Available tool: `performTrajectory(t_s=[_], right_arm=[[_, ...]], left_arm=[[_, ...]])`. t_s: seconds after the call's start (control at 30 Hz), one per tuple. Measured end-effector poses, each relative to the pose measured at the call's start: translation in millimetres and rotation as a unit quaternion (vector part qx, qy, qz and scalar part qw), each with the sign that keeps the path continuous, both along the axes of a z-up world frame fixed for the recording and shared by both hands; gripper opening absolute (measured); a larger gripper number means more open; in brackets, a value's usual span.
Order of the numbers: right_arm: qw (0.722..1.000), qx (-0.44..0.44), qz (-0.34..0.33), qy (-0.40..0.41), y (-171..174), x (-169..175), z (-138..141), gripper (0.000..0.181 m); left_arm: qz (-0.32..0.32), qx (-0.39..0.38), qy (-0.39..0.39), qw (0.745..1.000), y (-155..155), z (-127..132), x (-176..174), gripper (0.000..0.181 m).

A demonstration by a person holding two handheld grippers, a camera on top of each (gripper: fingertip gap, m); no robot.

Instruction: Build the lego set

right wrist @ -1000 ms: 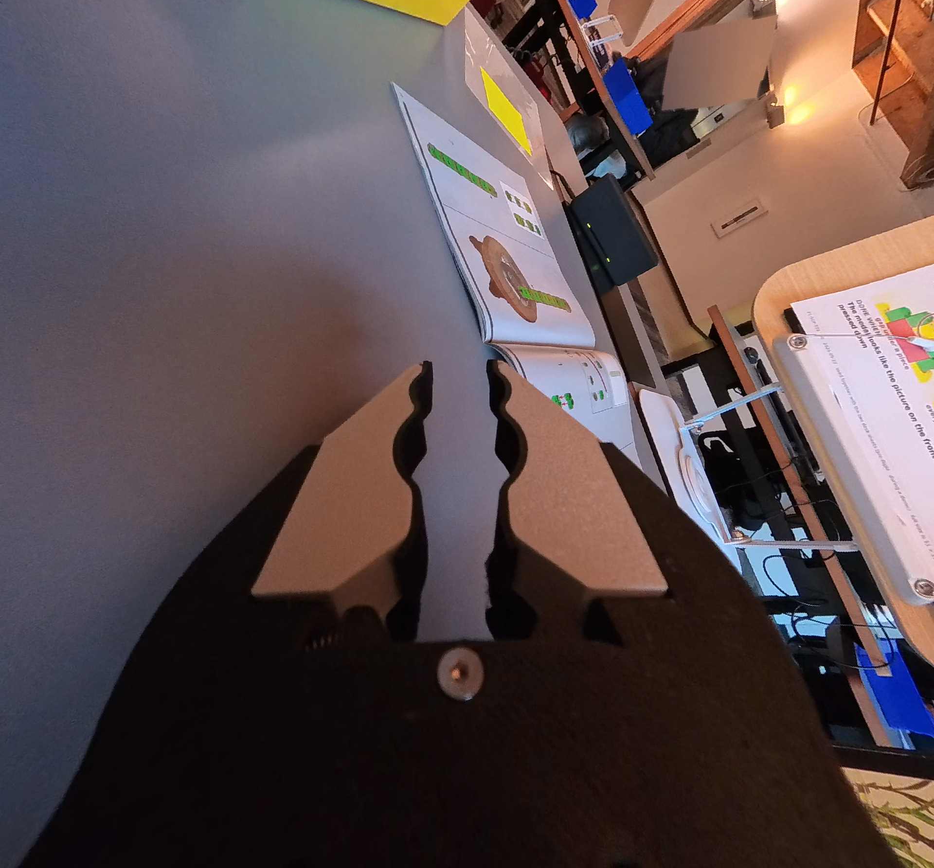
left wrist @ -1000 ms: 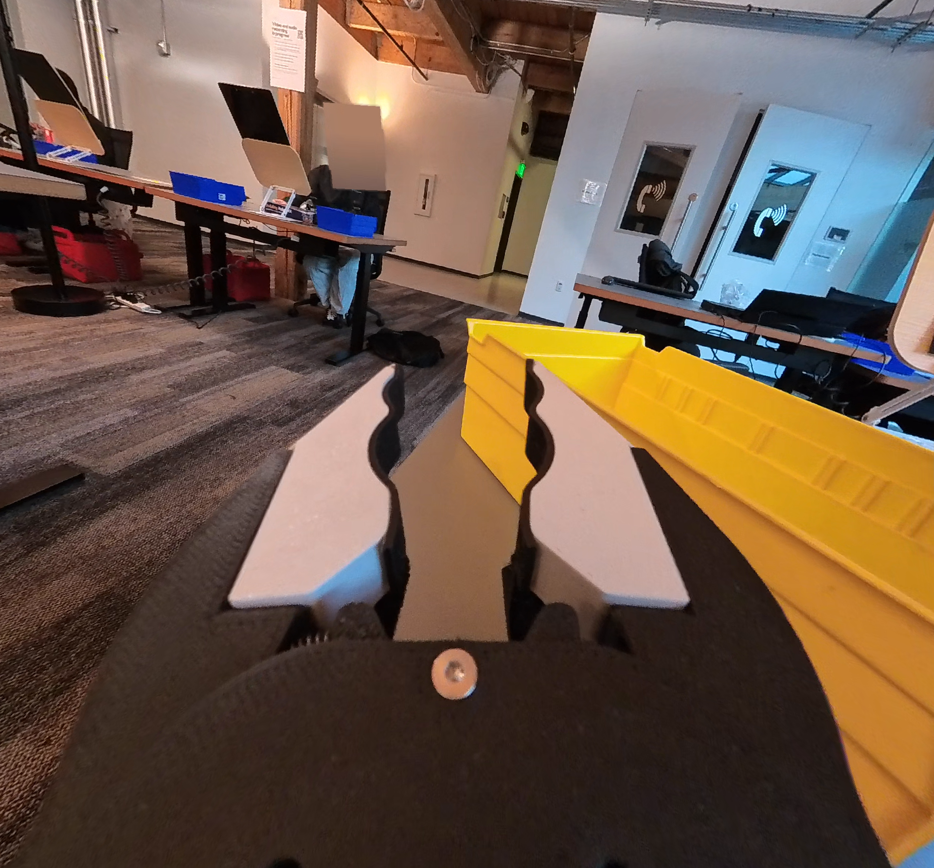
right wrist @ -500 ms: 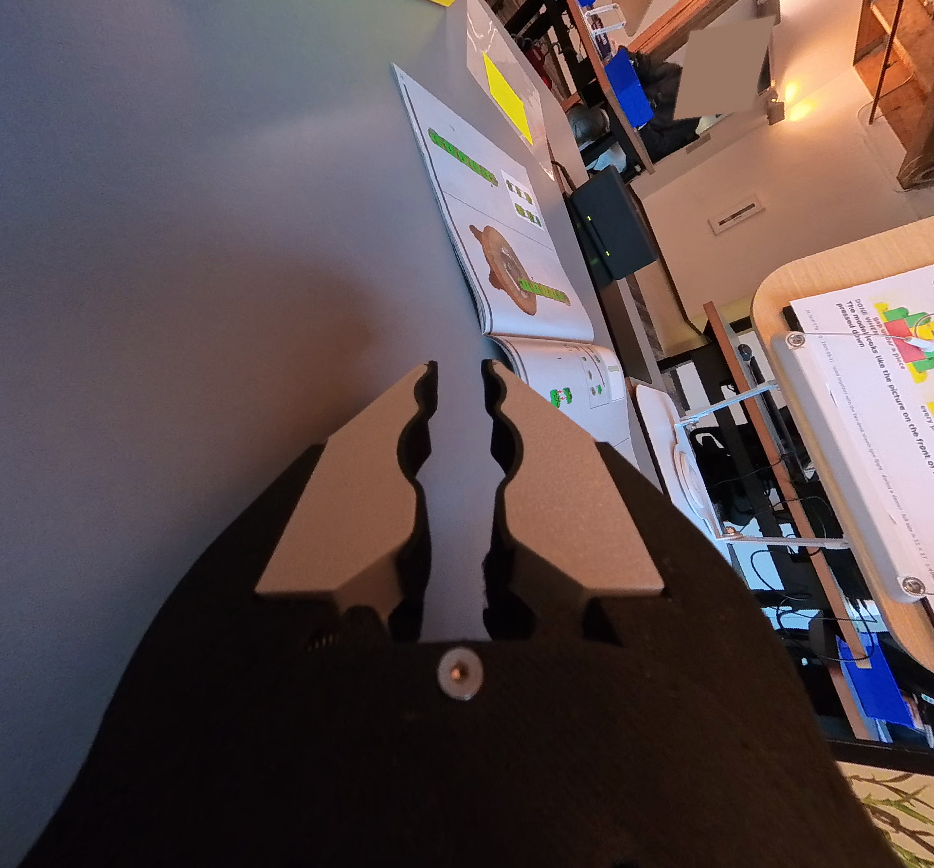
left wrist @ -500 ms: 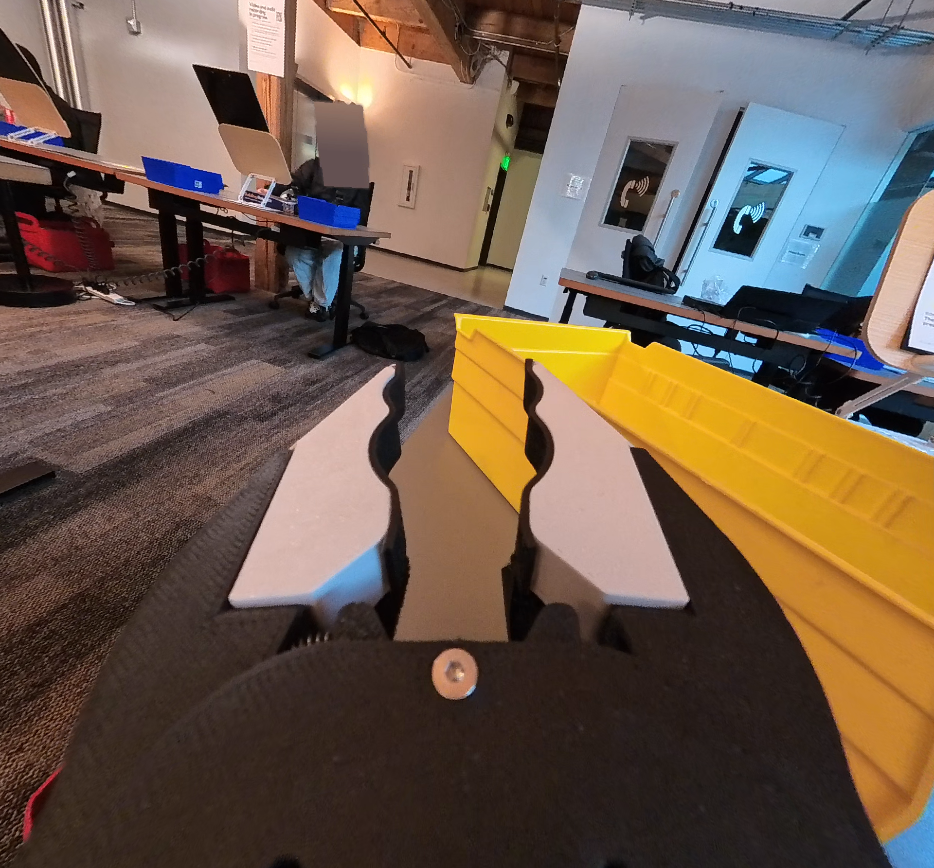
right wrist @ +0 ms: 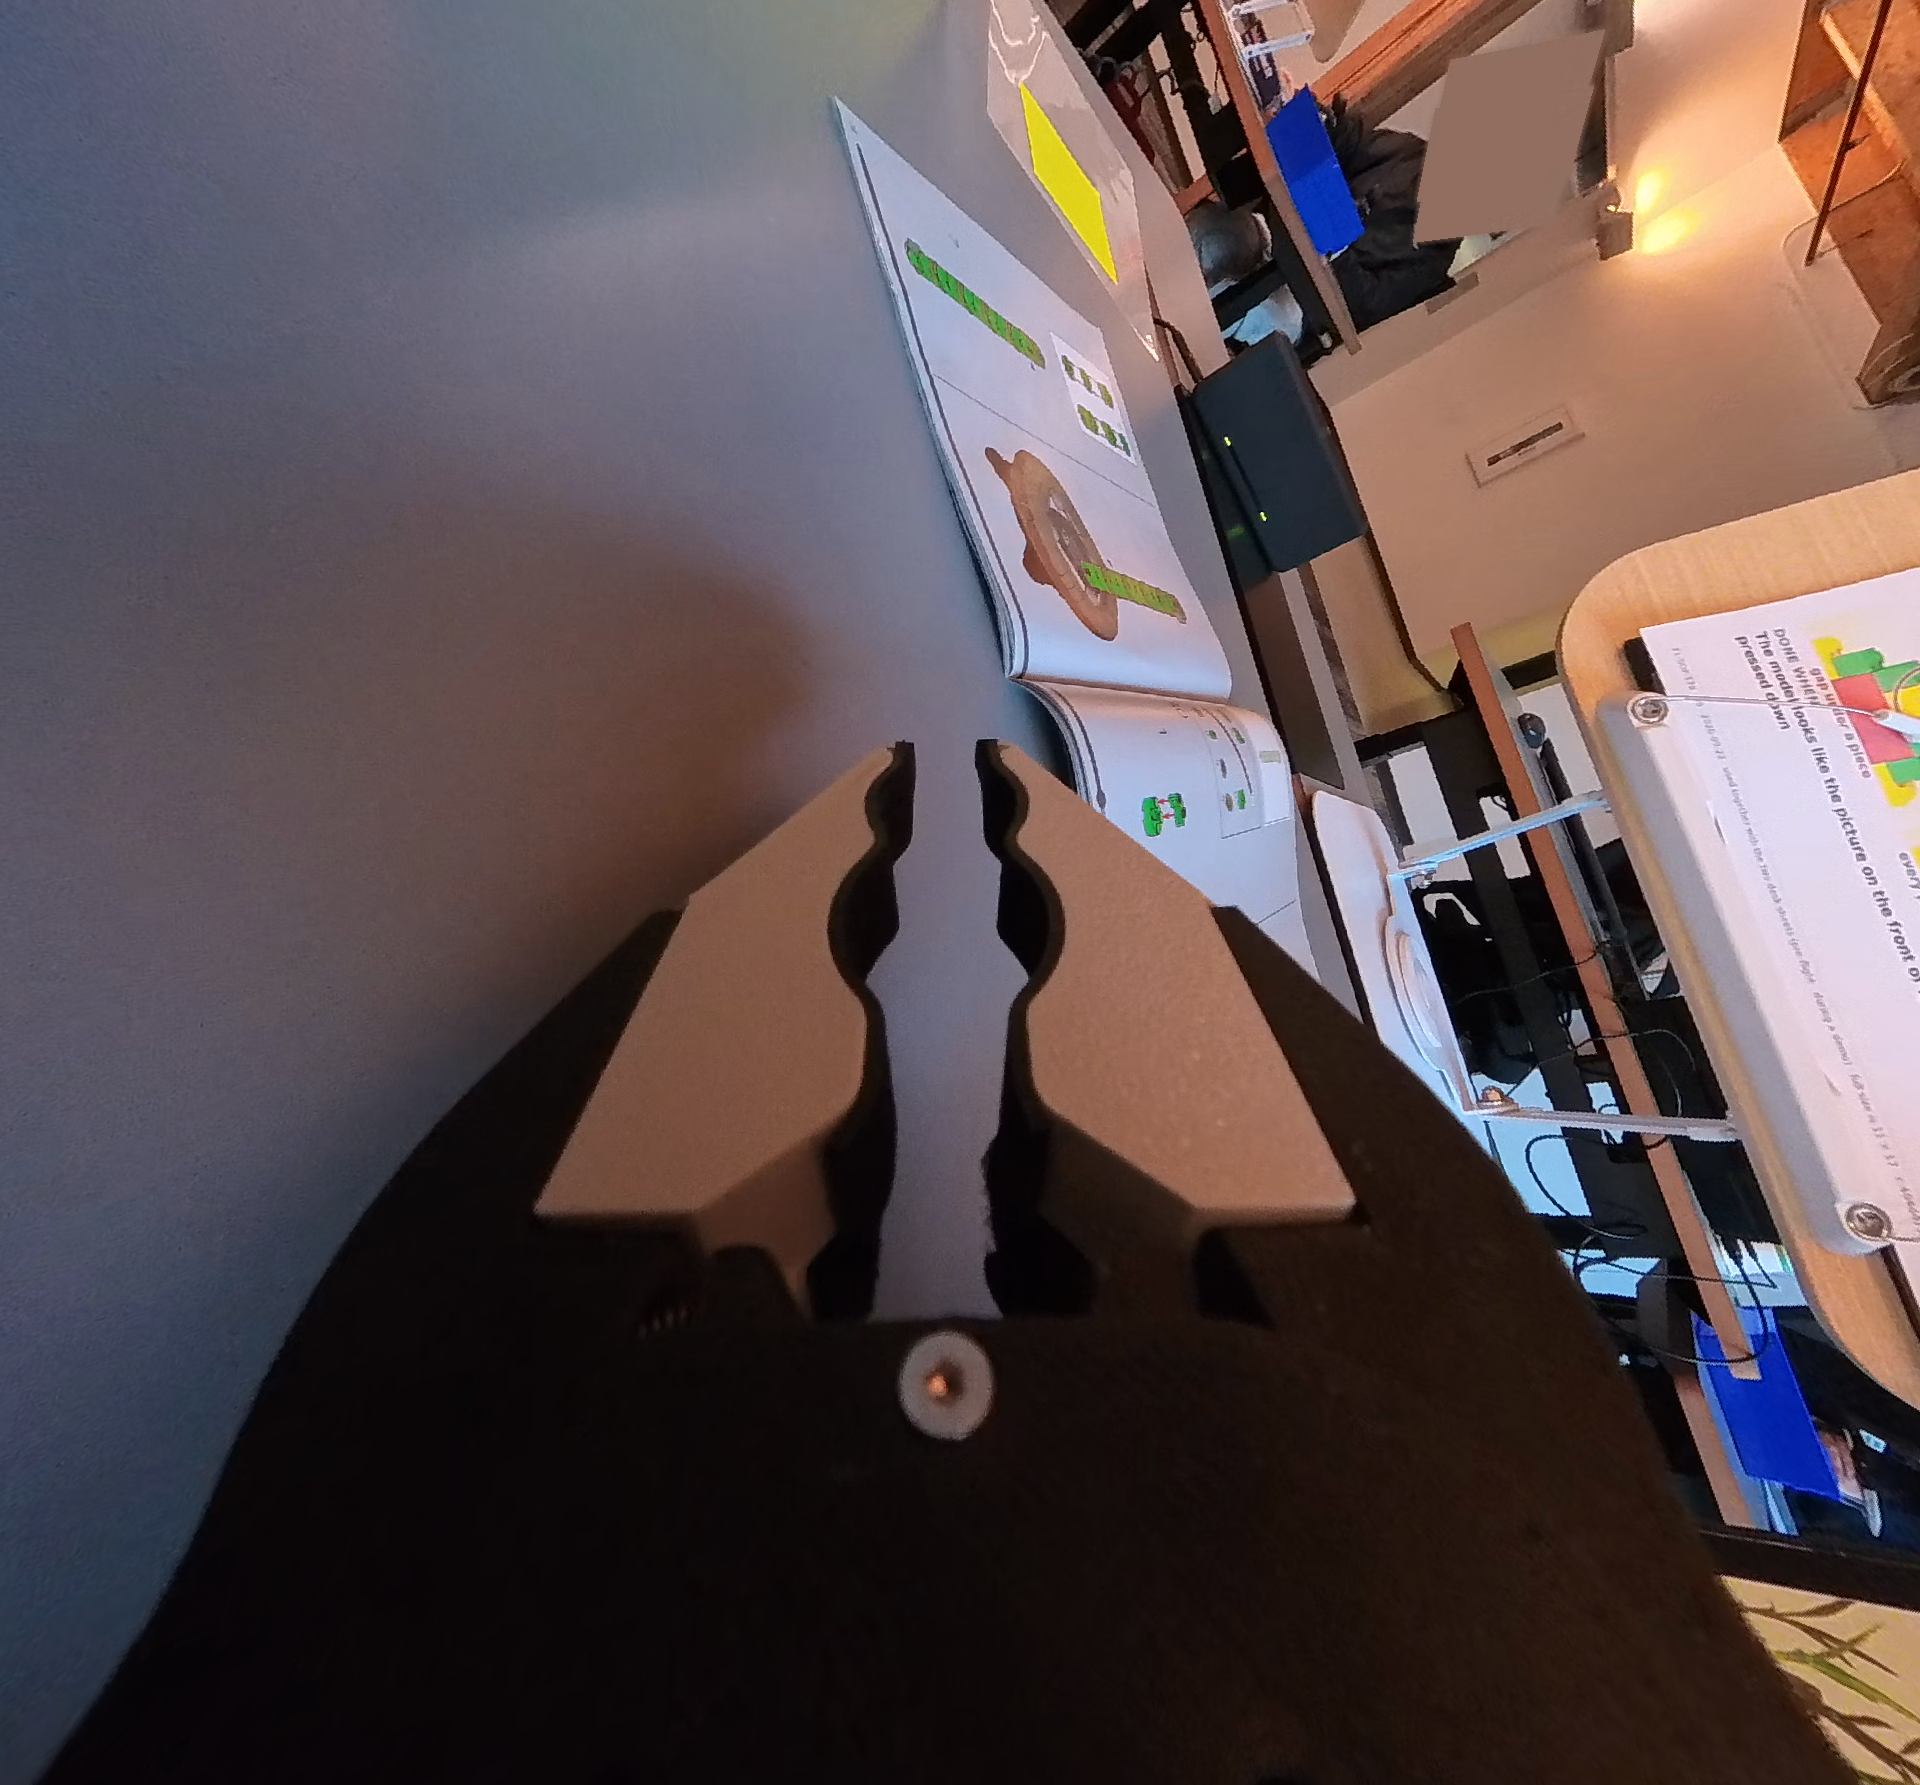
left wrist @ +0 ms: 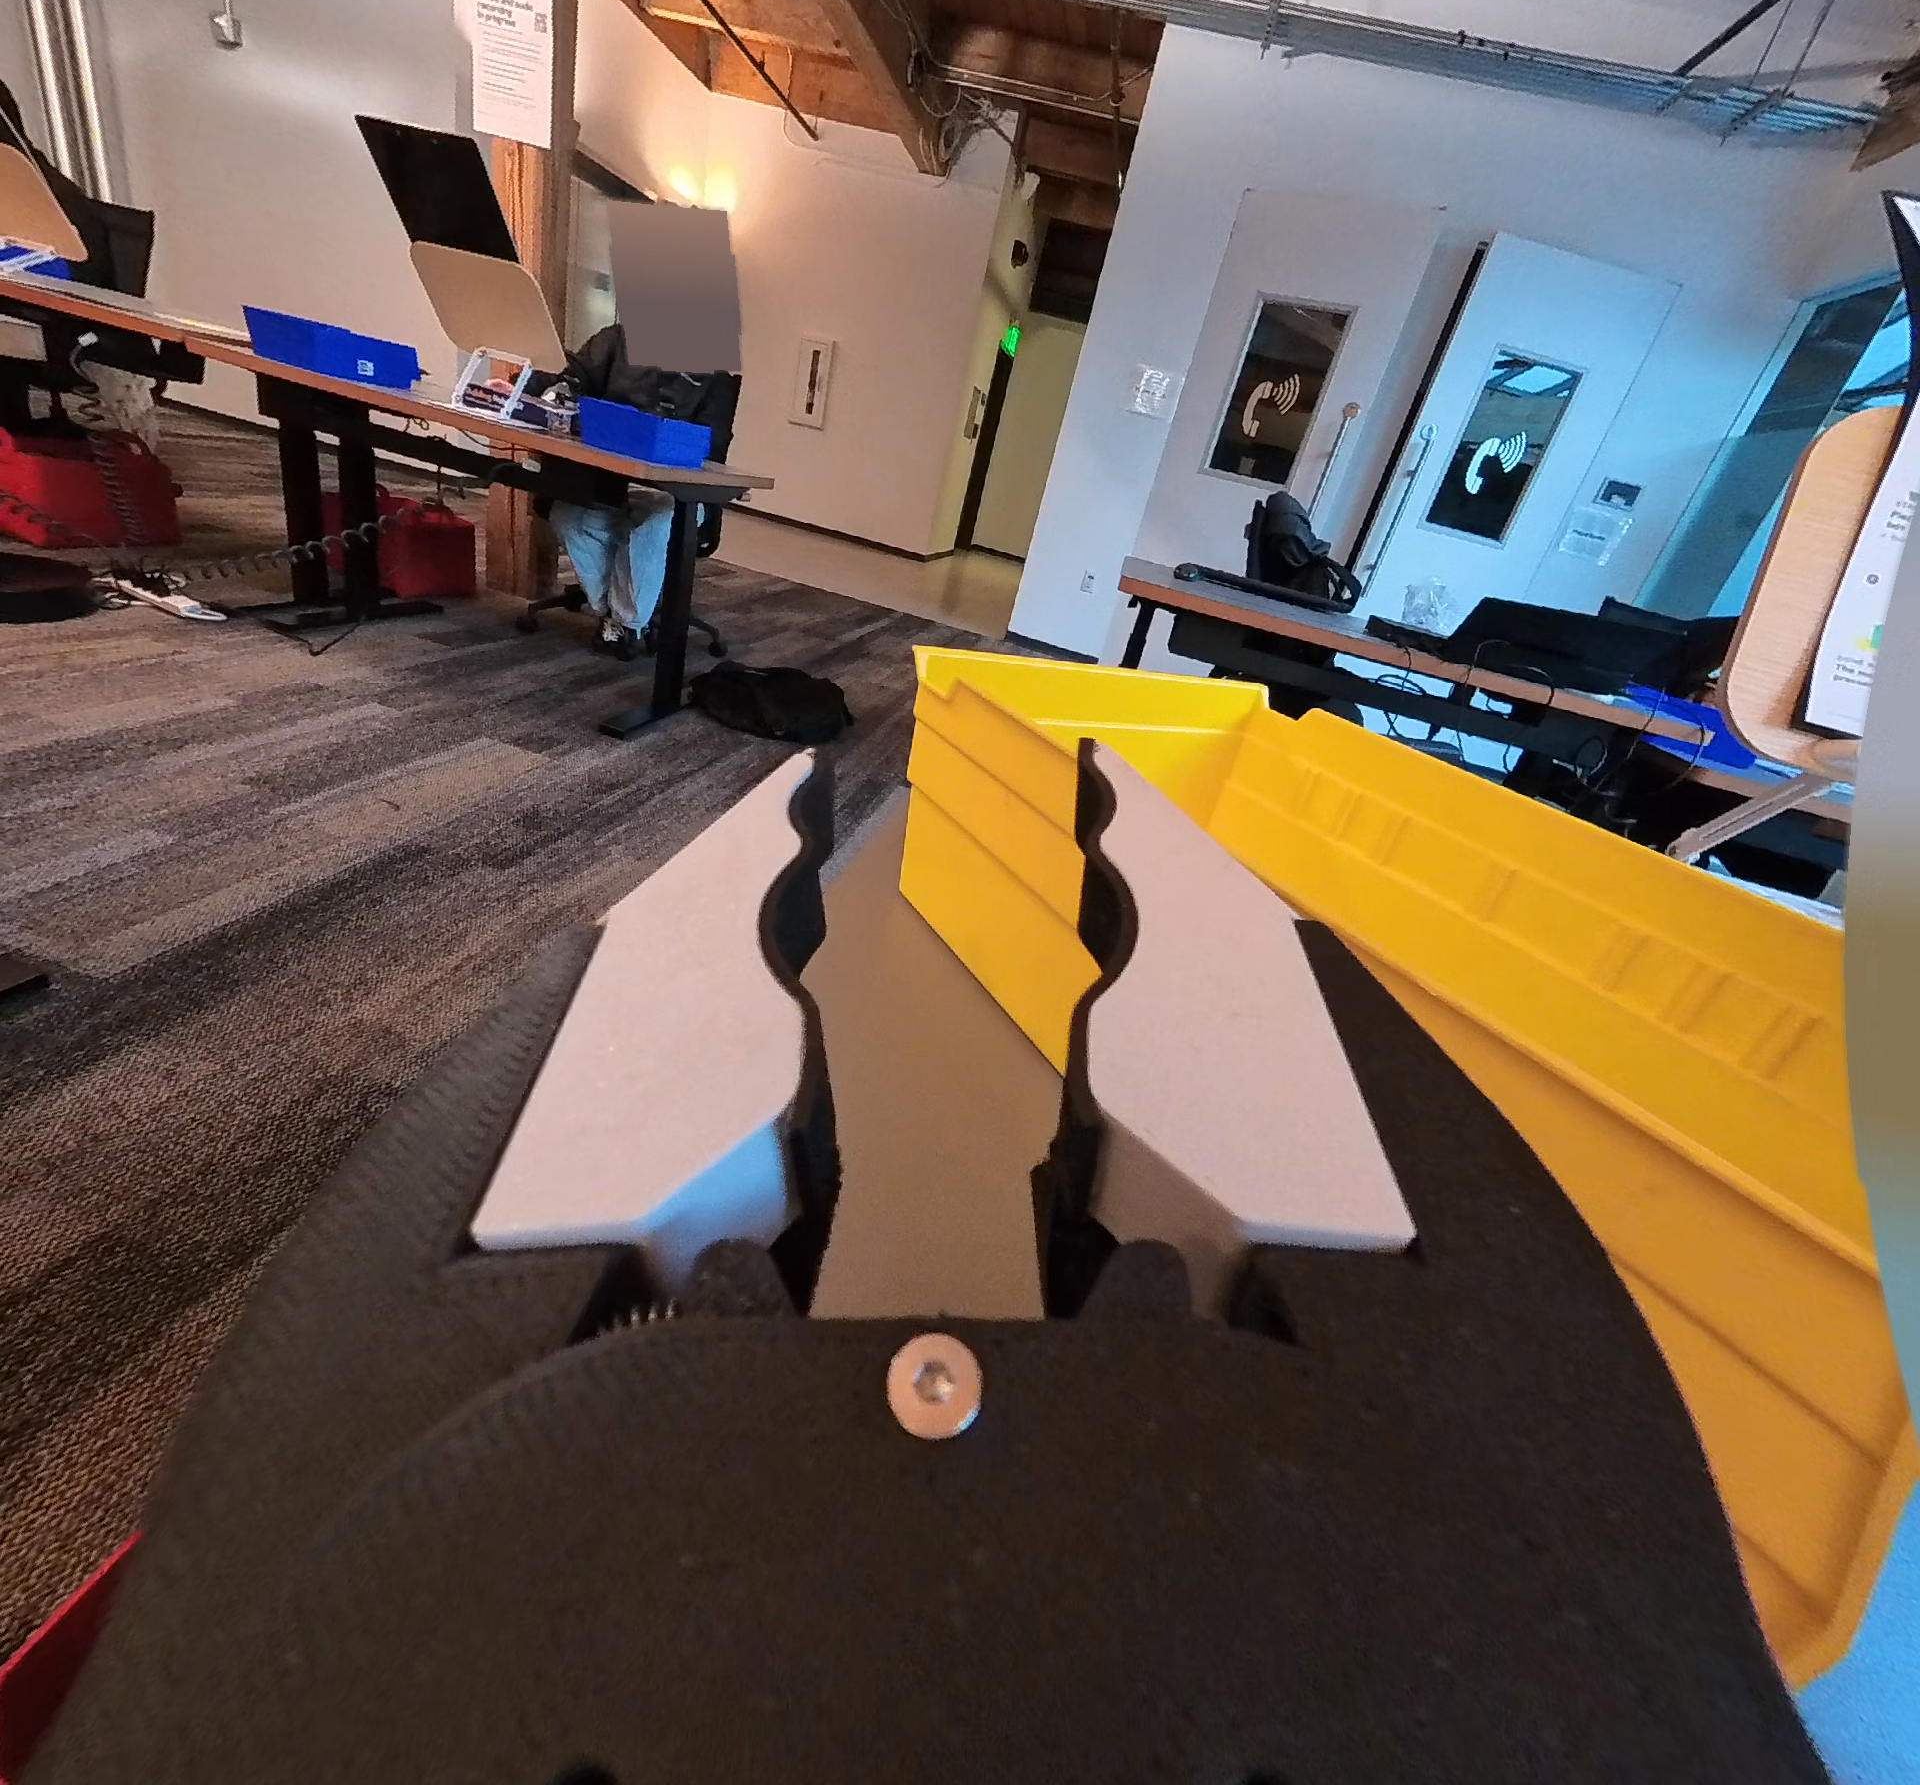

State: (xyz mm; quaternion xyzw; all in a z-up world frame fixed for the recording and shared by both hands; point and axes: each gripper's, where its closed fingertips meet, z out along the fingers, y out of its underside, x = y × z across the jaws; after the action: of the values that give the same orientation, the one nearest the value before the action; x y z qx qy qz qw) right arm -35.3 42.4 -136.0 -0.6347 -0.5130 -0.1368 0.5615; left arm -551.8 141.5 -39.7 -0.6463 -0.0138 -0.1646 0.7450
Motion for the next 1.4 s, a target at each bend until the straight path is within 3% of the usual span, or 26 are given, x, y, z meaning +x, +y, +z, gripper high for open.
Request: performTrajectory(t_s=[0.67,0.83,0.93,1.0,1.07,1.13,1.2,1.27,1.33,1.4], right_arm=[[1.000,-0.007,-0.002,-0.012,1,1,-4,0.005],[1.000,-0.002,0.014,0.017,-2,-2,5,0.003],[0.996,0.053,-0.001,0.073,-3,11,45,0.003],[0.976,0.171,-0.083,0.107,-8,53,114,0.000],[0.941,0.252,-0.124,0.190,-39,97,181,0.000],[0.919,0.262,-0.111,0.273,-67,130,210,0.000],[0.908,0.233,-0.136,0.321,-70,168,202,0.000],[0.917,0.157,-0.168,0.326,-56,194,168,0.000],[0.929,0.058,-0.145,0.335,-44,194,132,0.007],[0.920,-0.023,-0.145,0.363,-35,197,102,0.022]], left_arm=[[-0.031,-0.009,-0.018,0.999,4,-3,5,0.038],[-0.046,-0.036,-0.064,0.996,14,-9,1,0.040],[-0.042,-0.027,-0.096,0.994,14,-8,-7,0.034],[-0.013,0.003,-0.097,0.995,8,1,-20,0.029],[0.030,0.032,-0.091,0.995,-3,9,-38,0.026],[0.055,0.052,-0.091,0.993,-21,20,-47,0.022],[0.043,0.073,-0.098,0.992,-45,43,-40,0.022],[0.050,0.084,-0.085,0.992,-68,68,-31,0.022],[0.032,0.094,-0.075,0.992,-88,92,-6,0.022],[-0.025,0.101,-0.076,0.992,-105,115,40,0.023]])
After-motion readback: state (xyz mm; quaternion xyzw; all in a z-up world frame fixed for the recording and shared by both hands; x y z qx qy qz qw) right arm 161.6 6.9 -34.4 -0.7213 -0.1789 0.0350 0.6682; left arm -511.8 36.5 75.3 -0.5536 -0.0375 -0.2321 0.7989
